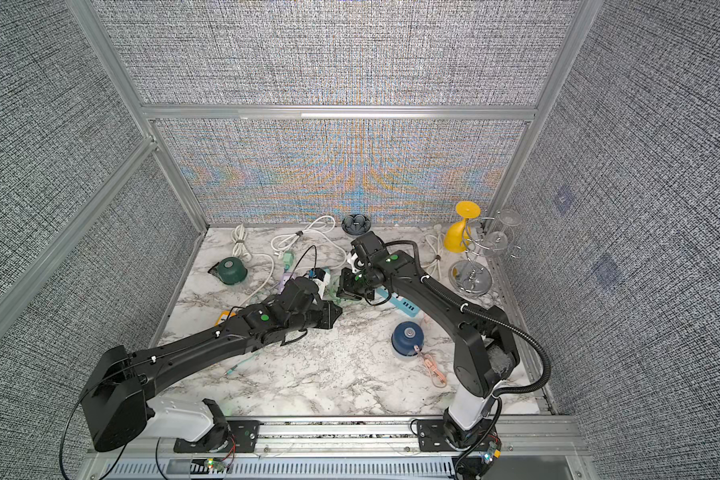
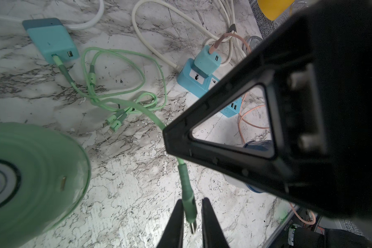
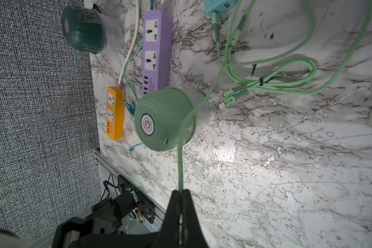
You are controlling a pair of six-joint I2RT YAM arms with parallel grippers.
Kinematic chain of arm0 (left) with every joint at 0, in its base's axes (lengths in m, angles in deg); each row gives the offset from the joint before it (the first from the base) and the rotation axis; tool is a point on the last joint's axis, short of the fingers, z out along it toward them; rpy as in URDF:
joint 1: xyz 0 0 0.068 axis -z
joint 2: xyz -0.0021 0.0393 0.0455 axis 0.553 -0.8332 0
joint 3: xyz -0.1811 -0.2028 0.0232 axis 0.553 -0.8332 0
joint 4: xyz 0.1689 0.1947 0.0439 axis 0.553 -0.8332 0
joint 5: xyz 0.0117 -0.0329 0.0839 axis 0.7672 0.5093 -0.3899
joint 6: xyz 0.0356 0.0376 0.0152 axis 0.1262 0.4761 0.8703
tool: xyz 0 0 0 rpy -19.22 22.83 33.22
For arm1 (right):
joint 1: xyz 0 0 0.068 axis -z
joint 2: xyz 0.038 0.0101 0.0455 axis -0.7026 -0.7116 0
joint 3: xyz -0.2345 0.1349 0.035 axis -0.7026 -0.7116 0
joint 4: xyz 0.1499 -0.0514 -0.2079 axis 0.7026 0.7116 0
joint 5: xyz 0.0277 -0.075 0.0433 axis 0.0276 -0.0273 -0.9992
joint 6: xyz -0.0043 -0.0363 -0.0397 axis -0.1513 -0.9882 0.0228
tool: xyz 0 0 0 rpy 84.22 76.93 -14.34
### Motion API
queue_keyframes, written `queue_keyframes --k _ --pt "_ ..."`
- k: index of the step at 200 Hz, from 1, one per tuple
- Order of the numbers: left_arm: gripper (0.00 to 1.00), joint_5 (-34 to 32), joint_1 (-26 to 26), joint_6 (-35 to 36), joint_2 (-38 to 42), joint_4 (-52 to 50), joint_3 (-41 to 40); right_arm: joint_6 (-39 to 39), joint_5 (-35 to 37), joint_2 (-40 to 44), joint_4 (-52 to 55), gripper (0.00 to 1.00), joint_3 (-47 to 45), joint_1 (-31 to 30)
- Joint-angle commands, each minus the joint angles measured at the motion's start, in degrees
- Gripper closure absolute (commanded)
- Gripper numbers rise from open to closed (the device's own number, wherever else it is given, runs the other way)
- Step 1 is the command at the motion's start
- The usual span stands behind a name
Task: Charge the cordless meat grinders
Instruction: Pick up the charging cable from the center of the board.
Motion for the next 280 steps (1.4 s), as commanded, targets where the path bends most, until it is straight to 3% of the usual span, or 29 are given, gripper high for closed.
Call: queue_keyframes --k 1,62,79,92,103,128,142,161,176,190,217,243,280 --pt "0.85 0.07 -0.05 -0.29 0.23 1.54 -0.16 0.09 -0.73 0.44 -1.34 1.0 -0.27 0.05" --pt "1.0 0.2 -0.14 -0.29 0.84 -0.34 0.11 -0.68 -2.39 0.9 -2.42 0.99 -1.27 0.09" --pt "1.0 0.63 -0.22 -0.29 1.46 -1.28 0.18 -1.38 -3.0 1.52 -3.55 0.78 -2.02 0.13" --pt "1.0 2.1 -0.39 0.84 2.26 -3.44 0.57 -2.57 -2.52 2.65 -3.49 0.54 -2.38 0.46" --pt "1.0 4.51 -0.86 2.49 3.22 -6.25 1.25 -4.64 -1.6 4.26 -3.01 0.41 -2.72 1.11" --pt "1.0 14.35 -3.07 7.36 6.35 -16.28 3.02 -15.05 5.18 11.14 -1.58 0.22 -5.9 2.3" --pt "1.0 21.72 -5.5 9.76 7.76 -21.84 3.38 -23.46 6.37 16.23 -3.72 0.01 -10.08 2.24" --pt "1.0 29.6 -8.6 12.36 9.56 -27.61 3.18 -34.25 4.21 23.58 -8.82 0.01 -18.03 0.46" --pt "1.0 35.26 -9.91 13.87 10.29 -29.84 2.66 -40.18 1.46 26.86 -10.04 0.23 -21.45 -1.02" --pt "1.0 37.73 -10.07 15.01 10.08 -31.85 3.13 -44.52 -2.73 28.39 -10.46 0.28 -23.33 -1.81" --pt "1.0 44.42 -10.07 18.7 8.18 -34.76 3.53 -51.56 -6.66 29.31 -10.88 0.29 -25.18 -5.01" --pt "1.0 44.67 -10.15 20.01 7.95 -37.03 2.85 -59.64 -2.11 29.82 -10.88 0.29 -25.88 -10.46" --pt "1.0 45.75 -10.42 19.73 9.29 -35.67 1.95 -65.29 -3.49 27.33 -8.53 0.27 -23.59 -13.96"
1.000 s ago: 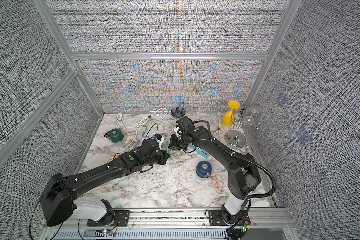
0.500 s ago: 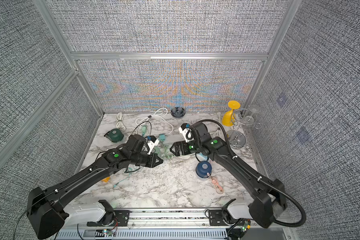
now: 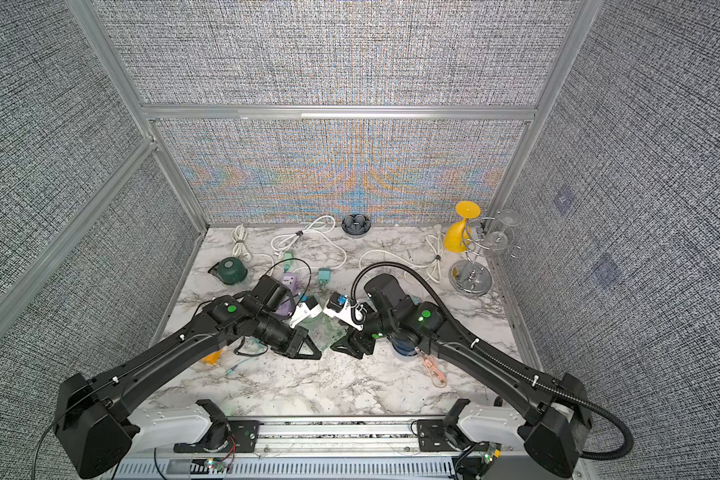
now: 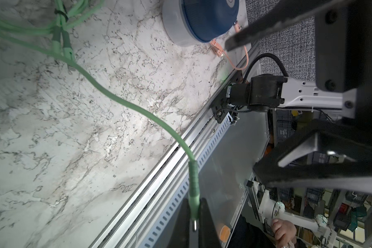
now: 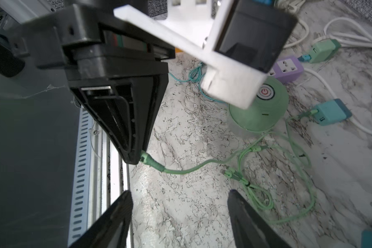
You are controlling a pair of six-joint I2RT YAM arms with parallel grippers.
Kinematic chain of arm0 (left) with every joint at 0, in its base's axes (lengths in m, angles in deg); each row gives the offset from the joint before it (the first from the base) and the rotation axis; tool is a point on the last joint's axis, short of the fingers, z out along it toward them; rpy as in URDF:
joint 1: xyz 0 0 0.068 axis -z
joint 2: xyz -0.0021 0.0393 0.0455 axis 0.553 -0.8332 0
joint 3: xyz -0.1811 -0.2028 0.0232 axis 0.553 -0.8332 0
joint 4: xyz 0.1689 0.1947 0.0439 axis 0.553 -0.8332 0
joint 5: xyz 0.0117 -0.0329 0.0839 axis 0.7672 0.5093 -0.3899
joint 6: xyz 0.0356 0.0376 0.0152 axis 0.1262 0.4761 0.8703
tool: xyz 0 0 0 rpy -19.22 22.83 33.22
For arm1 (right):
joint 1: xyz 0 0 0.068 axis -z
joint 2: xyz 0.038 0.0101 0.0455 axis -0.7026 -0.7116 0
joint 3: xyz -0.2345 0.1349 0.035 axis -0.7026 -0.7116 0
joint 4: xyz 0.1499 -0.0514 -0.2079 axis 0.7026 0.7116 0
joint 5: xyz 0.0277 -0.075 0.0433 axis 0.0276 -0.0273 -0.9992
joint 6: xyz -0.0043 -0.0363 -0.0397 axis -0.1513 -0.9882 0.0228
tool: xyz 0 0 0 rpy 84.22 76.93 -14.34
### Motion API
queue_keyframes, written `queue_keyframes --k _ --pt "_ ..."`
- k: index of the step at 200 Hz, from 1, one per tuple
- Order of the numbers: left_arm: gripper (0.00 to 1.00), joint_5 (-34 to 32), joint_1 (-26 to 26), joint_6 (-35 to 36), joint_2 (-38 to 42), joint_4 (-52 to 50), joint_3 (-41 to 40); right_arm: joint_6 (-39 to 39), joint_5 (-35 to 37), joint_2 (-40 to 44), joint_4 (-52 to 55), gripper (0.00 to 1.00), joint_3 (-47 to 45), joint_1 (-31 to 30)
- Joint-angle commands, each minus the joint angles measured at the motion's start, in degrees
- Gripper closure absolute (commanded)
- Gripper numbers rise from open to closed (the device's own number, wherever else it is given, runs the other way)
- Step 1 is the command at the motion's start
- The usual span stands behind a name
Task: Charge the cordless meat grinders
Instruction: Pick up the charging cable from the center of the board.
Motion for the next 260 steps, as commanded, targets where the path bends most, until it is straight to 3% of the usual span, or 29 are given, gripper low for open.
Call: queue_keyframes --k 1,37,93,136,156,260 --pt "1.0 2.7 -0.26 1.21 0.57 -0.26 -0.17 -7.33 -0.57 -1.16 0.77 0.27 1.09 -2.01" --pt "1.0 3.98 -0.74 2.18 0.61 -0.52 -0.4 -12.48 3.72 -4.65 4.44 0.33 3.88 -6.7" --pt "1.0 5.01 -0.94 2.37 1.26 0.17 -0.85 -14.67 5.6 -7.66 5.43 0.44 6.0 -7.87" --pt "1.0 5.62 -1.01 2.73 0.17 0.27 -0.36 -15.72 5.92 -9.31 6.33 0.68 7.25 -8.4" --pt "1.0 5.91 -1.01 2.9 -0.03 0.23 -0.18 -15.97 6.83 -9.74 7.26 0.73 7.84 -8.45" --pt "1.0 8.65 -1.08 3.98 -0.29 -0.39 0.29 -16.7 12.35 -11.43 6.39 0.78 8.3 -8.44"
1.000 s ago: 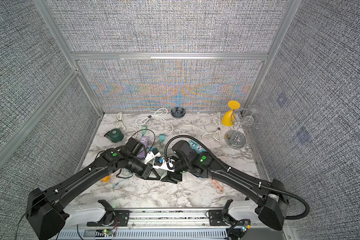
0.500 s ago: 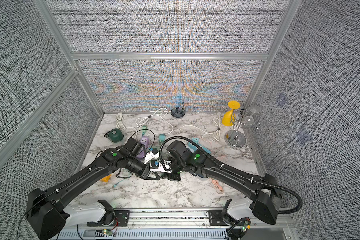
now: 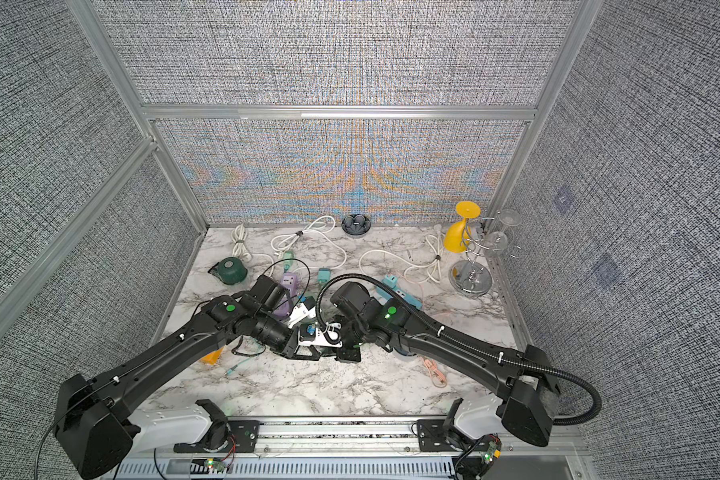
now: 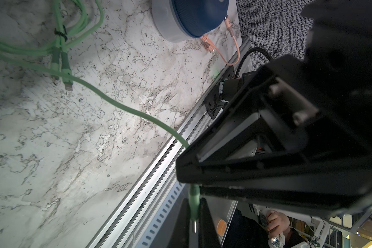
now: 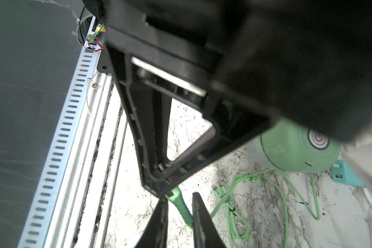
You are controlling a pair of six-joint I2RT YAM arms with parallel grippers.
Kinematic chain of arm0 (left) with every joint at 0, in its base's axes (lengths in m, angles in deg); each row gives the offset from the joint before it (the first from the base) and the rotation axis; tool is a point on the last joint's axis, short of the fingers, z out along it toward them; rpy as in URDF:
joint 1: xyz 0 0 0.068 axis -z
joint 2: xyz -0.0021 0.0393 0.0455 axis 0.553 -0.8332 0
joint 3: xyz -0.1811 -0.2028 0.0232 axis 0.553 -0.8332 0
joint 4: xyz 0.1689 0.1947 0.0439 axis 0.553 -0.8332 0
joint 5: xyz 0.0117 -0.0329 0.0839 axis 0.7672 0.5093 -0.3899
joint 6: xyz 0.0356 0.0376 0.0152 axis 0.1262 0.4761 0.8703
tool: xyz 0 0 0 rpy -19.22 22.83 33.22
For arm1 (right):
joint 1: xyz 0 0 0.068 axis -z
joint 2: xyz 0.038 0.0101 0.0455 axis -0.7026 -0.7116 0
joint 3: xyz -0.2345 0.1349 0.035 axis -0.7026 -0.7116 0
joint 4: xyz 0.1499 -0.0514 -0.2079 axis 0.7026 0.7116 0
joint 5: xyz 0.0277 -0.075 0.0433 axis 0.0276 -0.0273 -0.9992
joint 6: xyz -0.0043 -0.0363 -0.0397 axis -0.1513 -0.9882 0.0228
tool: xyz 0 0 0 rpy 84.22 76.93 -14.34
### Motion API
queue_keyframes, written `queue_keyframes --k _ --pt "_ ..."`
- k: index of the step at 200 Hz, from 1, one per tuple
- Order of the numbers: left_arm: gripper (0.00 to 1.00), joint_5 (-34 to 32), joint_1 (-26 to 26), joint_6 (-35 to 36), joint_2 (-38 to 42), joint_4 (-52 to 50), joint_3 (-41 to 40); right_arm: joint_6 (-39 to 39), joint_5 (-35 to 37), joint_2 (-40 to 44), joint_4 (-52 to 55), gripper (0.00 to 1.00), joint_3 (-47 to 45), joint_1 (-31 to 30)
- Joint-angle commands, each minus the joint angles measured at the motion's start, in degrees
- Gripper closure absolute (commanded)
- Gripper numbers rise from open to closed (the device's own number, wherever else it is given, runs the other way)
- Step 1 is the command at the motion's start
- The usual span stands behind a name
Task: Charge the cordless meat grinders
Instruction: Pick up the charging cable from the center of the board.
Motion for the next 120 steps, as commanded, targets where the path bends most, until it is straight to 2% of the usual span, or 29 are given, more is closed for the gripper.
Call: queue_keyframes --k 1,37,89,99,105,113,120 --pt "1.0 5.31 0.14 1.62 0.03 0.31 0.8 0.92 6.22 -0.81 -1.57 0.78 0.3 0.12" --pt "1.0 5.71 0.2 1.65 0.09 0.24 0.93 0.23 7.91 -0.83 -3.05 0.83 0.34 0.21" --pt "1.0 6.57 0.26 1.56 -0.04 0.72 1.35 0.0 8.9 -2.18 -2.45 1.0 1.7 0.21" --pt "1.0 6.6 0.13 1.32 -0.09 0.98 1.33 0.13 8.83 -2.42 -2.56 1.0 1.89 0.21" --pt "0.94 6.37 0.13 1.14 0.02 1.23 1.32 0.28 8.69 -2.64 -2.57 1.0 2.05 0.16" --pt "0.75 5.5 0.13 0.71 0.09 1.3 1.4 0.47 8.63 -2.78 -2.78 1.0 2.18 0.19" --pt "0.68 4.01 0.13 0.29 0.31 1.29 1.5 0.73 8.65 -2.95 -2.86 1.0 2.24 0.19"
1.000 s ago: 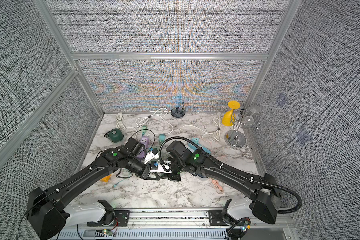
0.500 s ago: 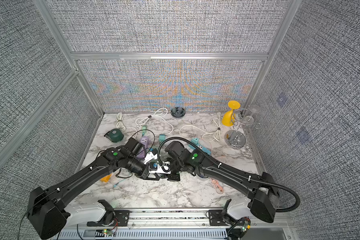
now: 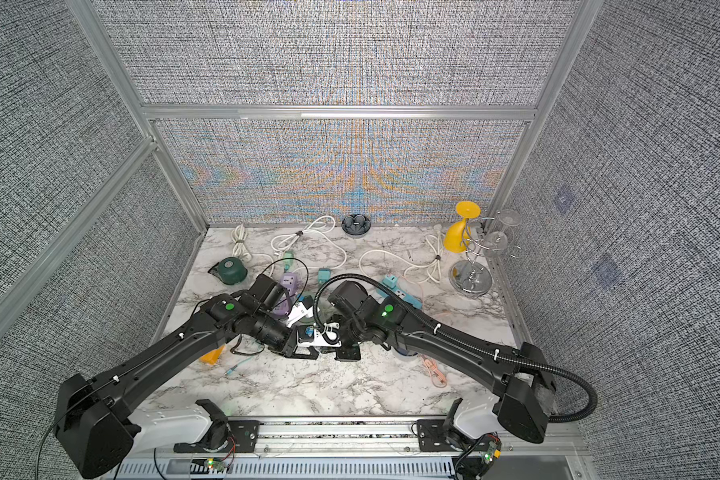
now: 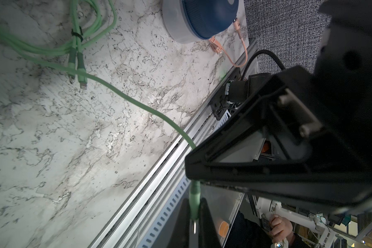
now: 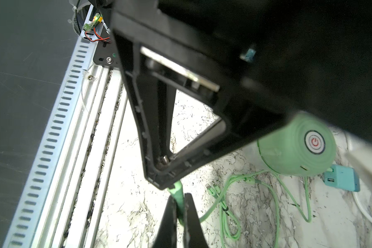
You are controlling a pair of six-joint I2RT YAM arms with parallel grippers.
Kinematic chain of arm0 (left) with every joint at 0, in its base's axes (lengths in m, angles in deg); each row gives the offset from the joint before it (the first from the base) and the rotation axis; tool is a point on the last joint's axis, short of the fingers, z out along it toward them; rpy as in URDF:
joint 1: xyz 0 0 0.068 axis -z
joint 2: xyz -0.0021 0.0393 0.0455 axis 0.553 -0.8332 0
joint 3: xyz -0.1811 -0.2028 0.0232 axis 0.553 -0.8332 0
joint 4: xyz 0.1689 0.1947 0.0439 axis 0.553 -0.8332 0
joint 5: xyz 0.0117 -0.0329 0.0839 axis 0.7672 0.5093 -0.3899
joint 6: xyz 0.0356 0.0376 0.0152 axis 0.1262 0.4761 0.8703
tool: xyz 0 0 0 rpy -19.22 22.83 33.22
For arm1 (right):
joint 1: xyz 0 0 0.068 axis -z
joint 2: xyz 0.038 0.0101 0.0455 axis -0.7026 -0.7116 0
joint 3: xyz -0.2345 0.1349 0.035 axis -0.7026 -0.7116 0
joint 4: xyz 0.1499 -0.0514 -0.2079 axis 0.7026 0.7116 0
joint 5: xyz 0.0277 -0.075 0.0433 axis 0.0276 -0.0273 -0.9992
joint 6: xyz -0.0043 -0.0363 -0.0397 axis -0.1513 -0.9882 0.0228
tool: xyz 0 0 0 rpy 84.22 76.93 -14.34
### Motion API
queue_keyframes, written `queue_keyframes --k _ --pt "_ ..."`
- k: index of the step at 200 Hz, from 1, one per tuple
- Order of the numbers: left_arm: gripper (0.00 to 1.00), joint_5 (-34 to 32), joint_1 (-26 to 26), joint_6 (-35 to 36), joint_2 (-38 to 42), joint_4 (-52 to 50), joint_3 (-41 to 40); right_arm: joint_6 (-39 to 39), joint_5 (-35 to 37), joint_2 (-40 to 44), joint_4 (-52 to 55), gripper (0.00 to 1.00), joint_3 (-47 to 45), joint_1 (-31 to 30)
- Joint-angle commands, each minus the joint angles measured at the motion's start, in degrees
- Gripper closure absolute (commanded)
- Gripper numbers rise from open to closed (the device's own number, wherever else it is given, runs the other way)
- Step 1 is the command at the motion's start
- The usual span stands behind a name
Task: Charge the cordless meat grinders
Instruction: Pick up the charging cable from the center of the board.
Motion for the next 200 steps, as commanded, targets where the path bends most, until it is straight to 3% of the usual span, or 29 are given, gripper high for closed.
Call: queue_keyframes --k 1,23,32,67,134,158,200 --pt "0.67 5.49 0.46 0.11 0.47 2.41 0.99 3.73 7.42 -1.23 -4.46 1.0 0.45 0.22" --pt "0.36 1.35 -0.44 -3.82 1.94 4.5 -0.32 5.64 7.98 -1.37 -4.88 1.0 -0.16 0.5" --pt "0.32 -0.87 -1.25 -5.26 2.61 5.13 -1.09 7.29 8.43 -1.32 -5.17 1.0 -0.67 1.0" --pt "0.31 -2.66 -4.89 -15.13 5.93 16.68 -7.55 13.48 8.39 -0.52 -5.27 1.0 -3.92 1.65" --pt "0.34 -10.26 -6.04 -19.85 7.13 23.22 -7.23 34.79 10.27 -2.33 -4.03 1.0 -2.11 2.39" --pt "0.35 -12.41 -6.09 -20.29 5.74 24.19 -7.68 40.17 7.0 -5.28 -0.47 1.0 1.72 3.82" --pt "0.38 -13.55 -6.18 -20.89 4.33 26.8 -9.33 44.44 -2.2 -5.19 -4.05 1.0 0.75 6.26"
